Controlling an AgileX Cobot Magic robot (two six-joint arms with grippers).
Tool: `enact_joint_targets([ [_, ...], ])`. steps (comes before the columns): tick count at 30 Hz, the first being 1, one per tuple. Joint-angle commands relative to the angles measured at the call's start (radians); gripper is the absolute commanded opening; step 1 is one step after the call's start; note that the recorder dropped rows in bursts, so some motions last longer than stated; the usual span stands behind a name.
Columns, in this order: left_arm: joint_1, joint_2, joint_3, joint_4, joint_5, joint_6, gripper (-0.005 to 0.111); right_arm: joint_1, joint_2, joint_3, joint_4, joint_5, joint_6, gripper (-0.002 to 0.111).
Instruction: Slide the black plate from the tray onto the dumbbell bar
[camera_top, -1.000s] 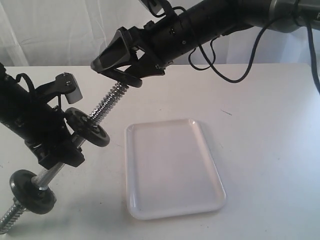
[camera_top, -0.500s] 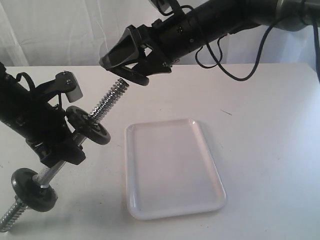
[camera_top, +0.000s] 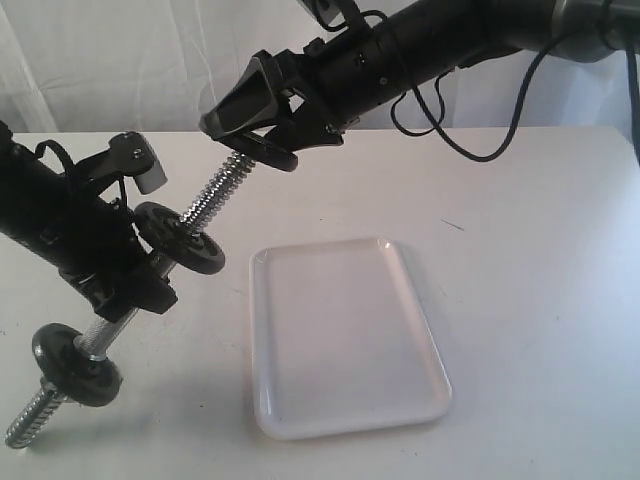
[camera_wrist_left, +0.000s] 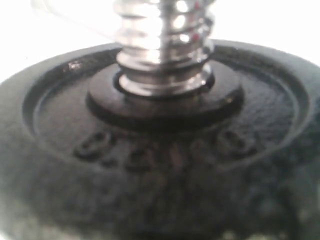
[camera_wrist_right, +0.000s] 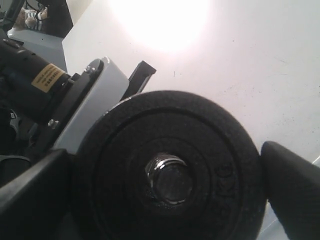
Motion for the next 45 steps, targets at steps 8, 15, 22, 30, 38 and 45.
enact_joint_targets([
  [8, -0.001, -0.054, -0.036, -0.332, -0.124, 0.033, 0.000, -0.006, -0.018, -0.011, 0.119, 0.011, -0.039, 0.000],
  [15, -0.001, -0.054, -0.036, -0.462, -0.137, 0.134, 0.000, -0.006, -0.018, -0.011, 0.126, 0.011, -0.041, 0.000],
  [22, -0.001, -0.054, -0.036, -0.465, -0.128, 0.152, 0.000, -0.006, -0.018, -0.011, 0.126, 0.011, -0.041, 0.005],
  [30, -0.001, -0.054, -0.036, -0.449, -0.095, 0.152, 0.000, -0.006, -0.018, -0.011, 0.120, 0.011, 0.016, 0.087],
  [38, -0.001, -0.054, -0.036, -0.447, -0.077, 0.152, 0.000, -0.006, -0.034, -0.013, 0.118, 0.011, 0.007, 0.100],
  [45, -0.001, -0.054, -0.036, -0.442, -0.071, 0.149, 0.000, -0.009, -0.079, -0.028, 0.118, 0.011, -0.076, 0.097],
])
